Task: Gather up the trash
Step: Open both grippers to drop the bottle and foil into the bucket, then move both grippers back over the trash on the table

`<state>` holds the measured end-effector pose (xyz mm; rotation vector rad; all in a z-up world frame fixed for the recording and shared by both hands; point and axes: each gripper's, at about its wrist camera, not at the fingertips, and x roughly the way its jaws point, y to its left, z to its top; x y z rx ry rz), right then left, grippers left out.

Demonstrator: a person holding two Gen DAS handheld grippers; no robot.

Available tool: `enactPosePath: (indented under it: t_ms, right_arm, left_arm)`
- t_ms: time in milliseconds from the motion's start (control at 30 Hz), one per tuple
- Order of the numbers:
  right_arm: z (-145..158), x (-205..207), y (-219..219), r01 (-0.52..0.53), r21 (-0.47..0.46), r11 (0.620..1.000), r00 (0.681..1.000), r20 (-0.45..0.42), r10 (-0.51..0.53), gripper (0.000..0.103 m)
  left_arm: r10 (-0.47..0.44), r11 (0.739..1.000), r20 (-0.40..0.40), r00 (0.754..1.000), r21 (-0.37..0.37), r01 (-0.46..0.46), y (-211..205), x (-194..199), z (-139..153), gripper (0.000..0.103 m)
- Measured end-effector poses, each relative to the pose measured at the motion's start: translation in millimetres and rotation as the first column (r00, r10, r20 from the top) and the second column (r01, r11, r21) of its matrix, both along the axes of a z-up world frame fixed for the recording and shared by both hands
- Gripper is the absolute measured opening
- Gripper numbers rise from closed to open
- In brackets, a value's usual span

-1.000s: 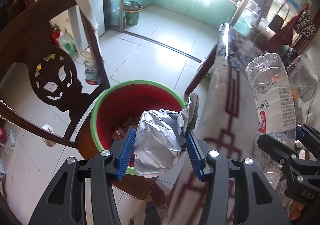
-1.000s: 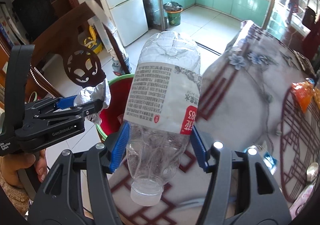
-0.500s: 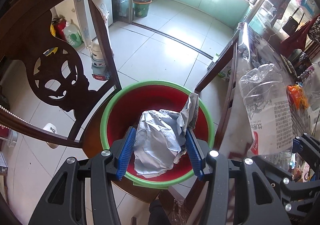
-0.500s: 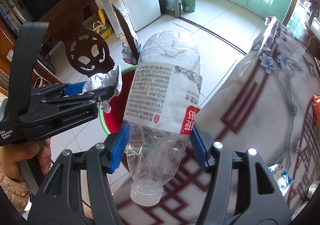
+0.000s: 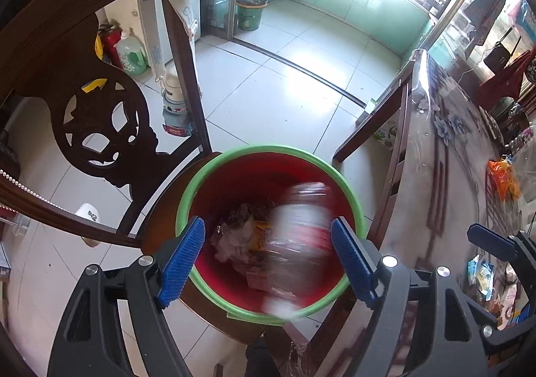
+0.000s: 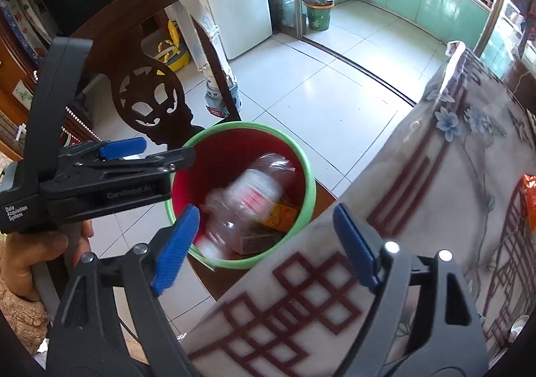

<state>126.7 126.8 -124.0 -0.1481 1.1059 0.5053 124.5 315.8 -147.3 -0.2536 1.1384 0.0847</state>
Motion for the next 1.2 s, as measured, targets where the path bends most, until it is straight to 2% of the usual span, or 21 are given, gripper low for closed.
enactPosePath:
  t_ms: [267, 567, 700, 800, 867, 1000, 1100, 1200]
  right_arm:
    - [11.0, -9.9, -32.7, 0.082, 0.027, 0.996, 0.996, 0.017, -0.082, 0.08]
    - [29.9, -36.7, -95.0, 0.195, 0.044, 0.98, 0.978, 0.063, -0.197, 0.08]
    - [37.2, -54.2, -151.7, 0.308, 0.024, 0.951, 0.947, 0.084, -0.309, 0.08]
    - [33.1, -68.7, -201.2, 0.409, -0.001, 0.913, 0.91, 0.079, -0.407, 0.08]
    - [24.9, -80.2, -236.2, 0.481, -0.018, 0.877, 0.876, 0.058, -0.479, 0.08]
    - [10.7, -102.2, -284.5, 0.547, -0.031, 0.837, 0.837, 0.011, -0.547, 0.08]
    - [1.2, -117.7, -307.1, 0.542, -0.035, 0.84, 0.84, -0.016, -0.542, 0.08]
    - [-6.8, -128.0, -316.3, 0.489, -0.018, 0.872, 0.871, -0.048, -0.49, 0.08]
  left_arm:
    - [-0.044, 0.999, 0.027, 0.999, -0.021, 0.044, -21.2, -4.7, 11.3, 0.075]
    - [-0.201, 0.979, 0.055, 0.978, -0.029, 0.202, -92.5, -9.2, 26.0, 0.075]
    - [-0.261, 0.964, 0.063, 0.963, -0.036, 0.264, -122.6, -15.4, 31.1, 0.075]
    - [-0.298, 0.953, 0.063, 0.953, -0.041, 0.3, -144.7, -22.1, 32.7, 0.075]
    - [-0.322, 0.945, 0.058, 0.945, -0.049, 0.324, -161.6, -26.8, 33.5, 0.075]
    - [-0.368, 0.927, 0.057, 0.928, -0.05, 0.371, -192.9, -36.9, 33.8, 0.075]
    - [-0.387, 0.92, 0.05, 0.921, -0.045, 0.389, -215.9, -43.5, 33.6, 0.075]
    - [-0.39, 0.919, 0.046, 0.92, -0.039, 0.391, -234.6, -49.8, 35.0, 0.075]
